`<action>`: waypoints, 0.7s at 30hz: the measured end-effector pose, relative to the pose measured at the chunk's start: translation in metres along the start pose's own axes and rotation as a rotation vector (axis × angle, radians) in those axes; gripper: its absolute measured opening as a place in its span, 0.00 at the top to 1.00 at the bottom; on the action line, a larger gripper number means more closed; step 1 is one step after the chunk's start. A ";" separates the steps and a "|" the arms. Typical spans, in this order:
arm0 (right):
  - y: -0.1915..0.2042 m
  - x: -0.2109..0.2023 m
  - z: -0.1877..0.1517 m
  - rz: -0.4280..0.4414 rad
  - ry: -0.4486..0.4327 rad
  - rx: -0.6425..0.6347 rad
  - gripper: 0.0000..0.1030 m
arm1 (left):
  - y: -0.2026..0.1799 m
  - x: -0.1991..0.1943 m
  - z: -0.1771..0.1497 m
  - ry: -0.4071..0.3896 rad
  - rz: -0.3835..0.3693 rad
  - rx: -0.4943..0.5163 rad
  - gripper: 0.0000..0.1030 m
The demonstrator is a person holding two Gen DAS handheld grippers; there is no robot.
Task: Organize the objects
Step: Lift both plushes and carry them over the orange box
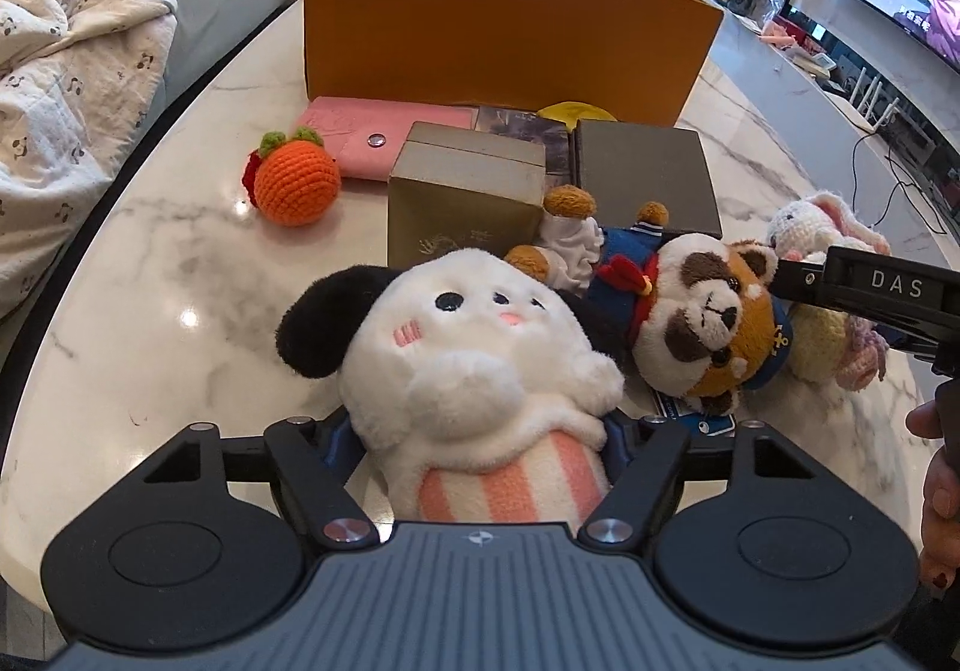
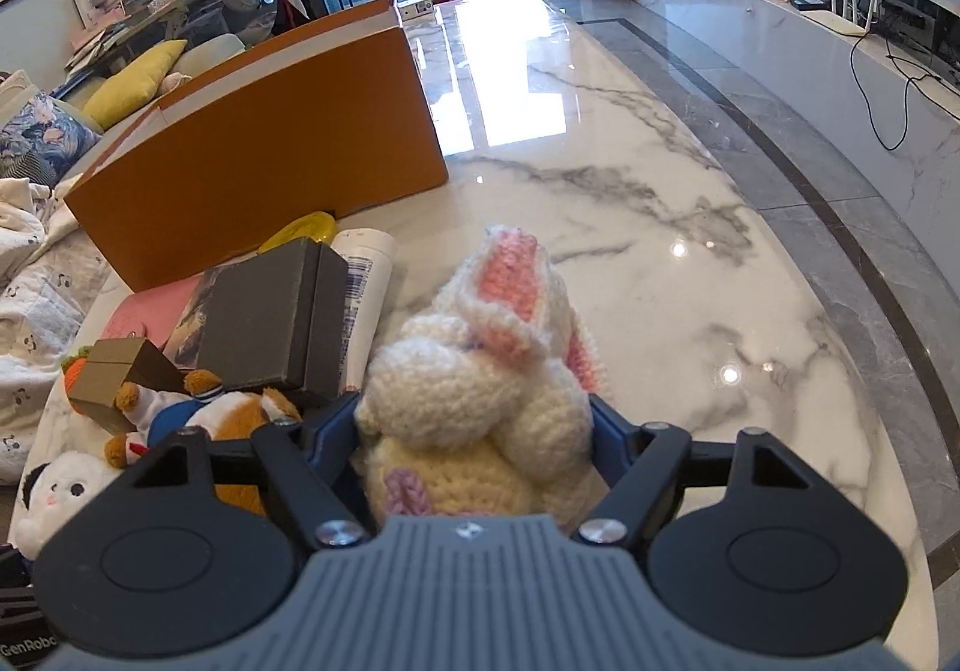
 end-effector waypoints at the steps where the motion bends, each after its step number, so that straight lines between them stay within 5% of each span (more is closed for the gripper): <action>1: -0.001 -0.001 0.000 0.006 0.000 0.010 0.27 | 0.001 0.000 0.000 0.001 -0.002 -0.005 0.19; 21: 0.004 -0.055 -0.007 0.088 -0.070 0.025 0.30 | -0.007 -0.030 0.006 -0.066 0.006 -0.009 0.21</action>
Point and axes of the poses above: each gripper's, at about its wrist camera, not at the fingertips, and x roughly the way its jaws point, y to its left, z to its top, the point moved 4 cm from there along x, roughly the way its jaws point, and after that the axes turned 6 degrees about -y, right-handed, at the moved point
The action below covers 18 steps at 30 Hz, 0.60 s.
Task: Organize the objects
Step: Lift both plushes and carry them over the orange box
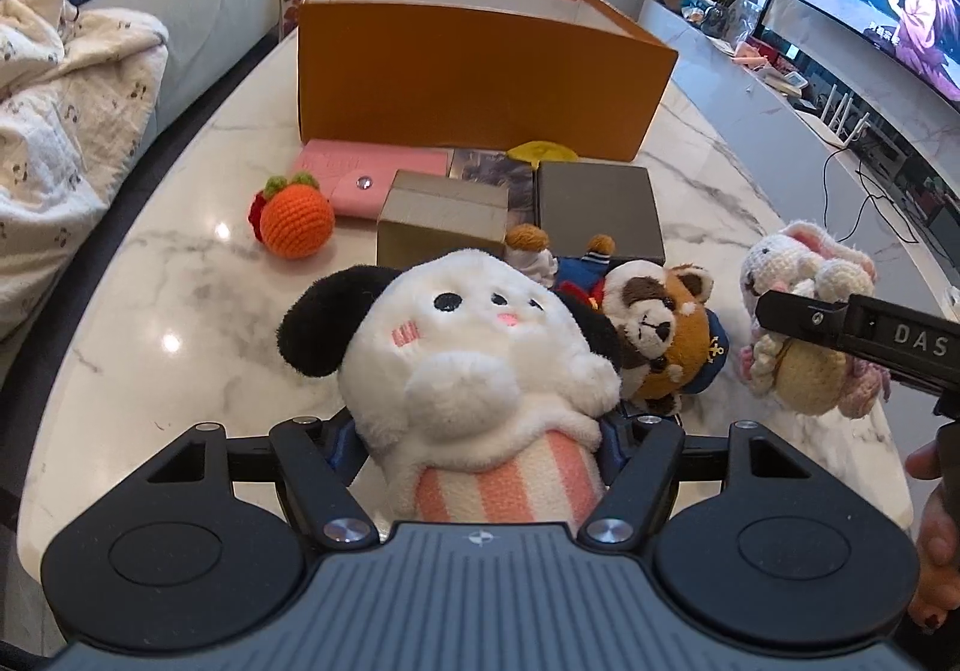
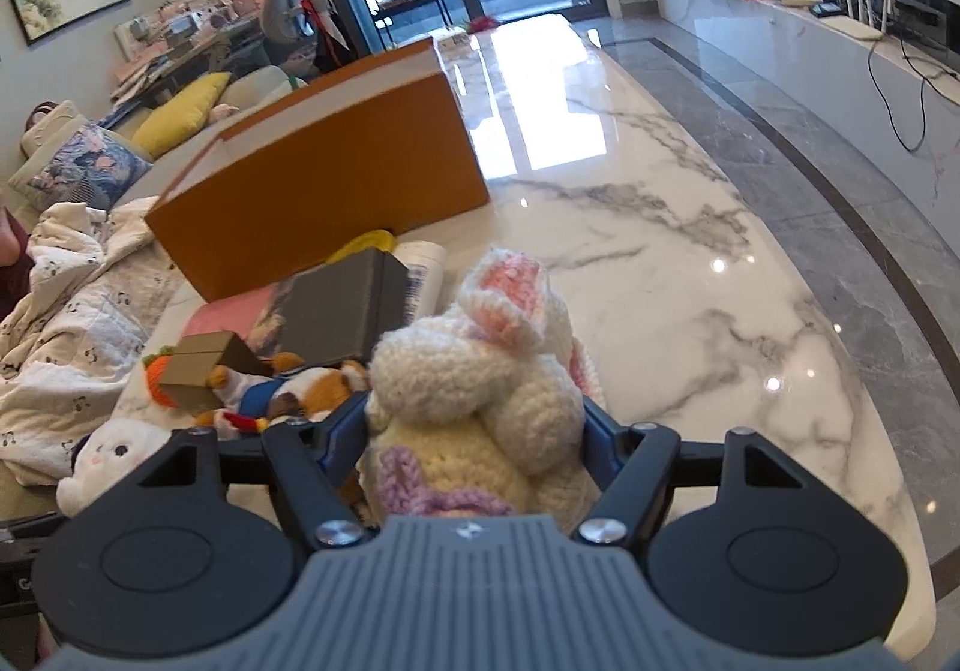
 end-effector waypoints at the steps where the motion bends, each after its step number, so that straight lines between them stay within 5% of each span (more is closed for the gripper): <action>1: 0.001 -0.002 0.001 0.006 -0.006 0.000 0.30 | 0.000 -0.001 0.001 -0.003 0.004 0.002 0.21; 9: 0.030 -0.024 0.028 0.115 -0.085 -0.021 0.30 | -0.002 -0.020 0.046 -0.078 -0.006 -0.016 0.21; 18: 0.081 0.026 0.145 0.180 -0.217 -0.089 0.30 | 0.013 0.019 0.174 -0.230 0.077 -0.046 0.21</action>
Point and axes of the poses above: each gripper's, at about its wrist camera, not at the fingertips, and x roughly the way its jaws point, y to its left, z to its top, the point moved 4 cm from there along x, roughly the way its jaws point, and after that the axes turned 6 degrees about -y, right-handed, at the moved point
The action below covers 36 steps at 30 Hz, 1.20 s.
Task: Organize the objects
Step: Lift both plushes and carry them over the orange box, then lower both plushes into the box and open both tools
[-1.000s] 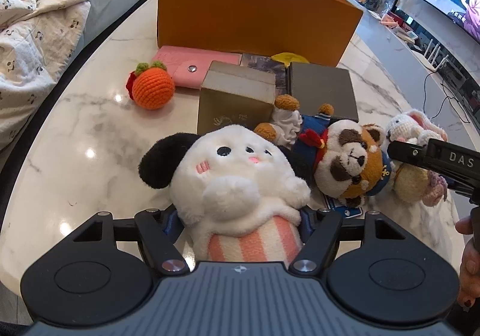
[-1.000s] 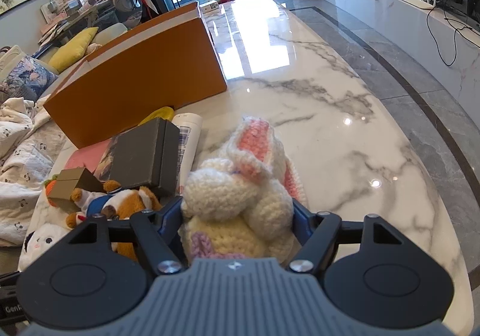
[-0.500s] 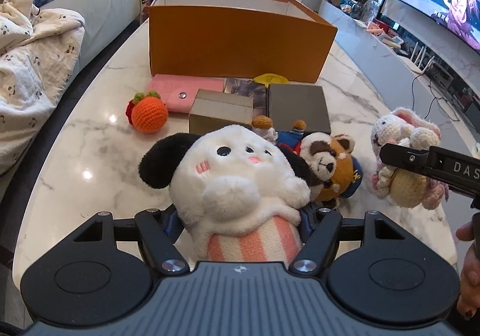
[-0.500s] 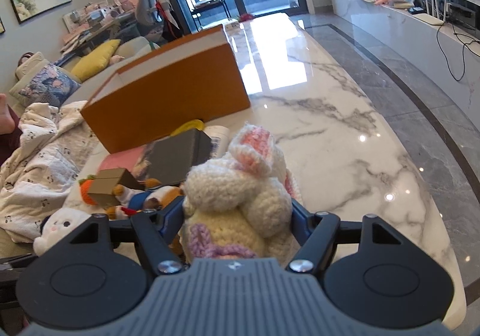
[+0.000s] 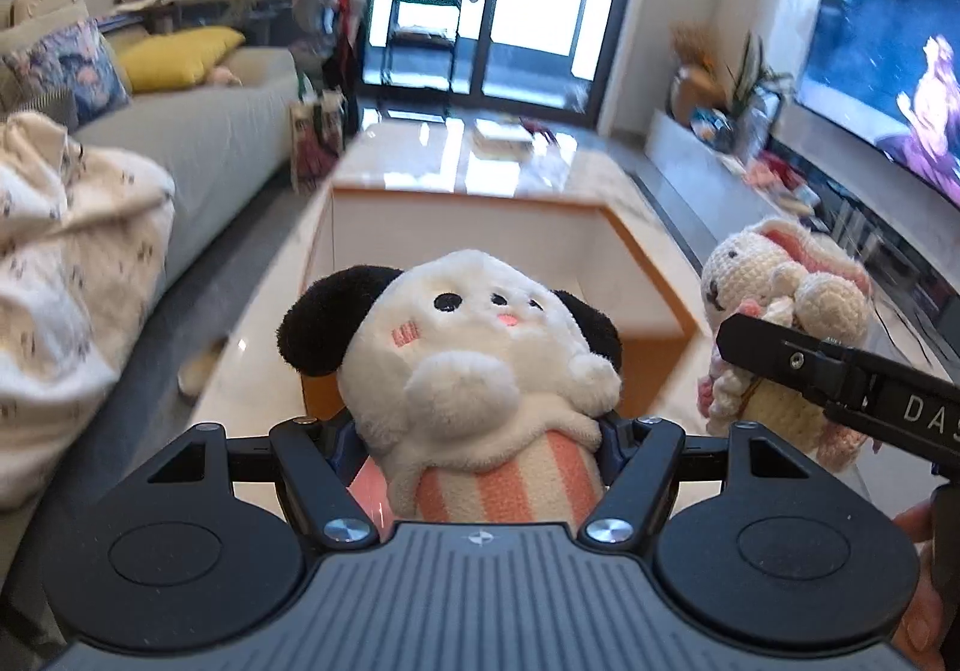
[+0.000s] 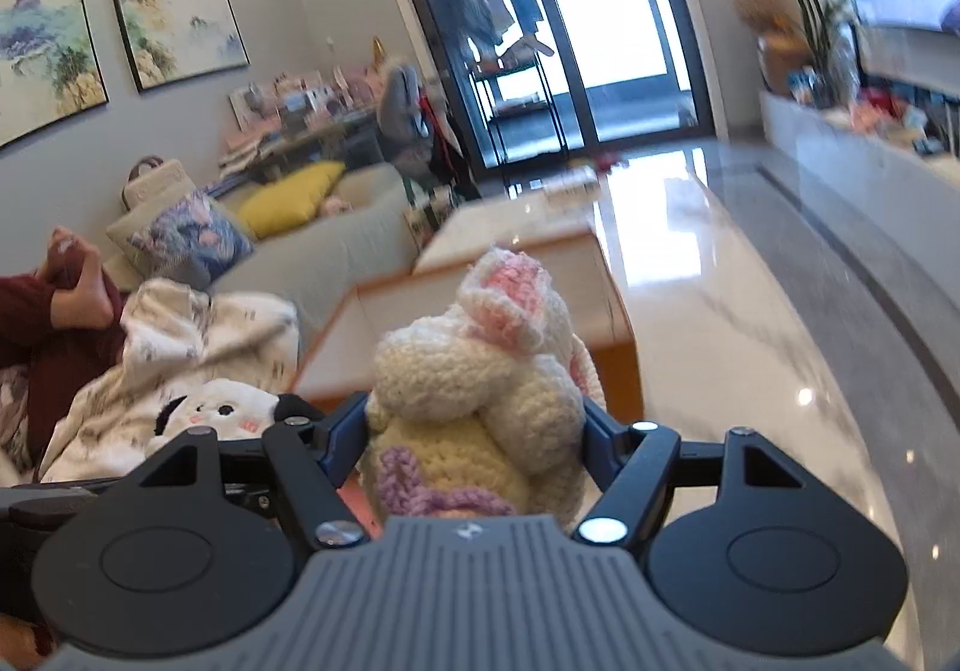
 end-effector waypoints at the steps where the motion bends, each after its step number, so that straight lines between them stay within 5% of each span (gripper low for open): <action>1: -0.001 0.015 0.008 0.005 -0.002 0.003 0.30 | 0.002 0.013 0.010 -0.004 0.005 -0.003 0.21; 8: -0.019 0.121 0.031 -0.002 0.065 0.015 0.30 | 0.012 0.094 0.047 0.010 0.088 -0.013 0.21; 19: -0.045 0.221 0.004 0.009 0.203 0.071 0.30 | 0.035 0.159 0.027 0.167 0.135 -0.054 0.21; 26: -0.048 0.235 -0.014 -0.058 0.286 0.085 0.30 | 0.036 0.165 0.014 0.245 0.149 -0.074 0.21; 36: -0.046 0.203 -0.031 -0.133 0.388 0.041 0.30 | 0.027 0.149 -0.004 0.327 0.194 -0.082 0.21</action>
Point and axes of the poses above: each gripper's, at about its wrist camera, not at the fingertips, and x roughly the way its jaws point, y to its left, z to its top, the point moved 4 cm from there along x, roughly the way its jaws point, and after that the axes turned 6 degrees about -y, right-handed, at the moved point
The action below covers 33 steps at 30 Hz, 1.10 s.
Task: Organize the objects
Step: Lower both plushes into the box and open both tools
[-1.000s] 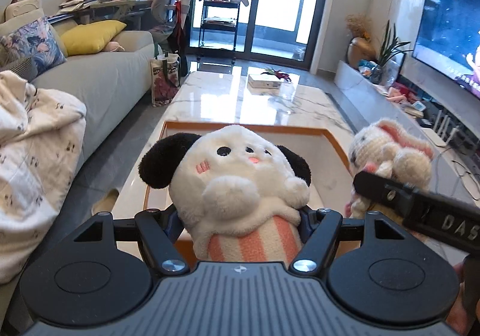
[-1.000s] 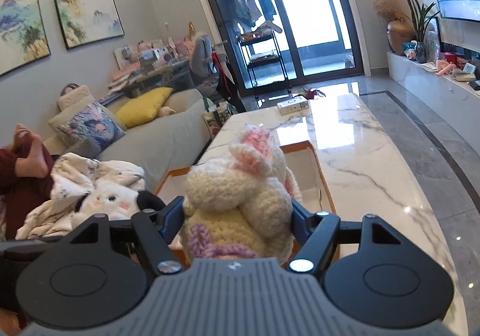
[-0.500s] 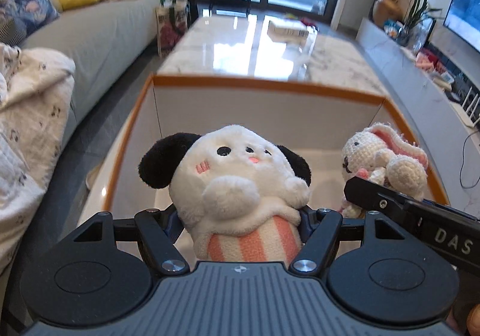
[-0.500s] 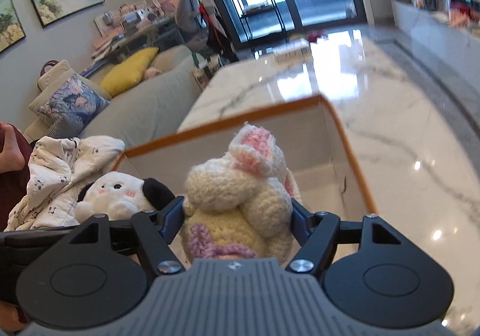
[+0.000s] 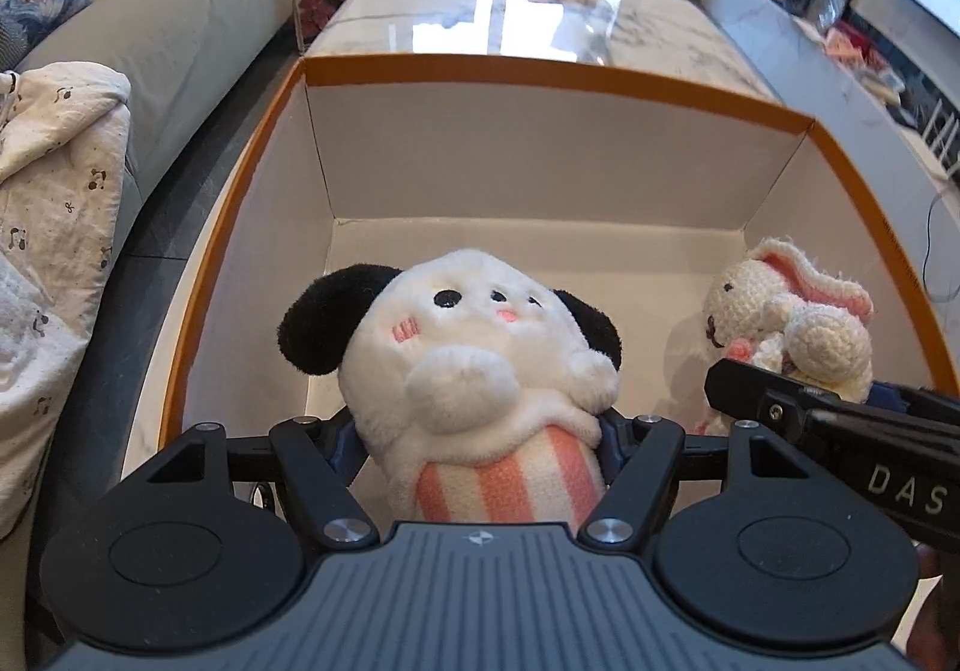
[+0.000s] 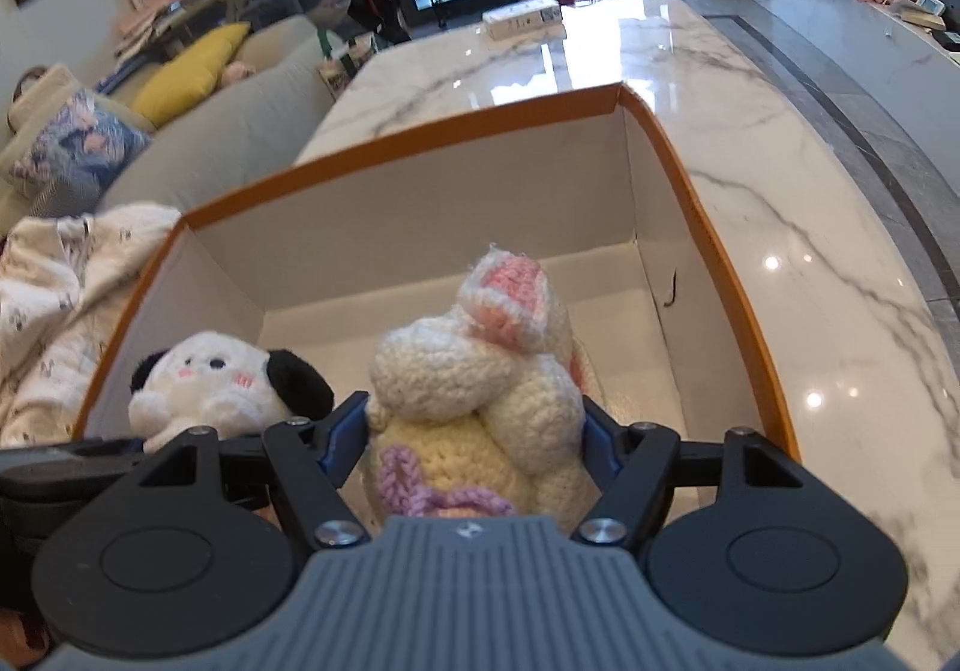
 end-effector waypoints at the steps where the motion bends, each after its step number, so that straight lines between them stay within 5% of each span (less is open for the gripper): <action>1: 0.000 -0.002 -0.003 -0.004 0.006 -0.007 0.30 | -0.001 -0.002 -0.003 0.007 0.003 0.007 0.21; 33: -0.004 0.007 -0.009 -0.090 0.169 -0.056 0.30 | -0.001 0.017 -0.005 0.111 0.077 0.015 0.22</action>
Point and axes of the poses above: each gripper's, at about its wrist camera, not at the fingertips, and x roughly the way its jaws point, y to its left, z to its top, the point moved 4 cm from there along x, roughly the way its jaws point, and after that the axes turned 6 degrees about -y, right-handed, at the moved point
